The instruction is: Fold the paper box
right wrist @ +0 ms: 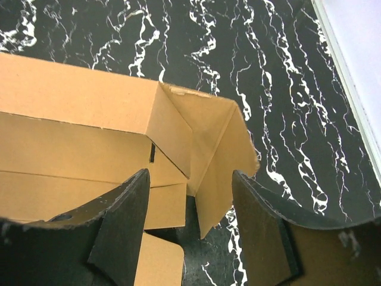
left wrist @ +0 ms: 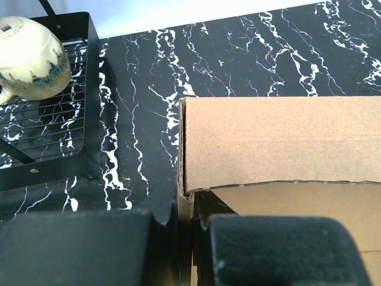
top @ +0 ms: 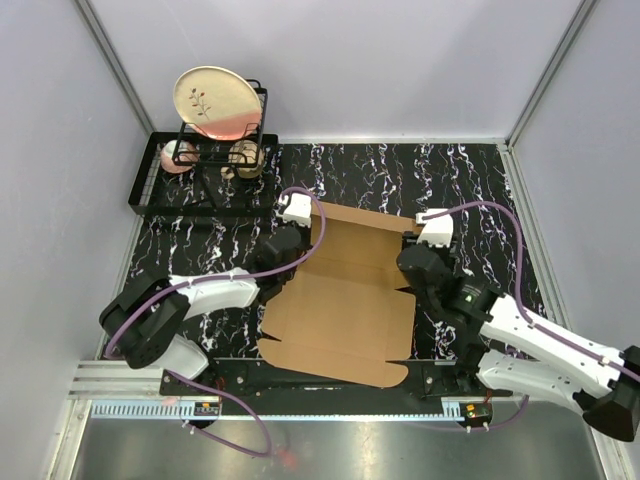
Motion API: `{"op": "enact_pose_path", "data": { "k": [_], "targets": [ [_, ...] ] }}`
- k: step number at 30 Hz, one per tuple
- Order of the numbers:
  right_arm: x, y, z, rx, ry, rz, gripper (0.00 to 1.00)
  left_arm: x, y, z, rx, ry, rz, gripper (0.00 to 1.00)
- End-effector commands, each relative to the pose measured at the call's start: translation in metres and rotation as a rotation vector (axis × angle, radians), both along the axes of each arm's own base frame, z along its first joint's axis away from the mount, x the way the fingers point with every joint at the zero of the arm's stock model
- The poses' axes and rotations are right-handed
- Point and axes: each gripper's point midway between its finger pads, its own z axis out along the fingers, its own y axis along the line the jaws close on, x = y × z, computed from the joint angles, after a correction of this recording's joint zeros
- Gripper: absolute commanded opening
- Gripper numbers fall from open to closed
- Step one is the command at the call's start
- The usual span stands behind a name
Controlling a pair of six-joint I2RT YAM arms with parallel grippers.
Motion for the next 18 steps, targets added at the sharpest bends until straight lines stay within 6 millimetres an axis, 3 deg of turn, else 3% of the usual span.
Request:
{"op": "enact_pose_path", "data": {
  "k": [1,8,12,15,18],
  "targets": [
    [0.012,0.013,0.000,0.052,-0.050,-0.028,0.63,0.008,-0.012,0.026,-0.102,-0.051,-0.012,0.00],
    [0.029,0.014,-0.002,-0.072,-0.072,-0.115,0.63,0.004,-0.009,0.023,-0.097,-0.057,-0.020,0.00],
    [0.042,0.023,-0.016,-0.135,-0.045,-0.125,0.60,0.004,-0.008,0.027,-0.101,-0.067,-0.020,0.00],
    [0.046,0.026,-0.026,-0.106,-0.029,-0.137,0.48,0.003,-0.006,0.029,-0.106,-0.075,-0.015,0.00],
    [0.043,0.039,-0.032,0.044,-0.024,-0.098,0.38,0.003,-0.005,0.030,-0.108,-0.078,-0.009,0.00]
  ]
}}
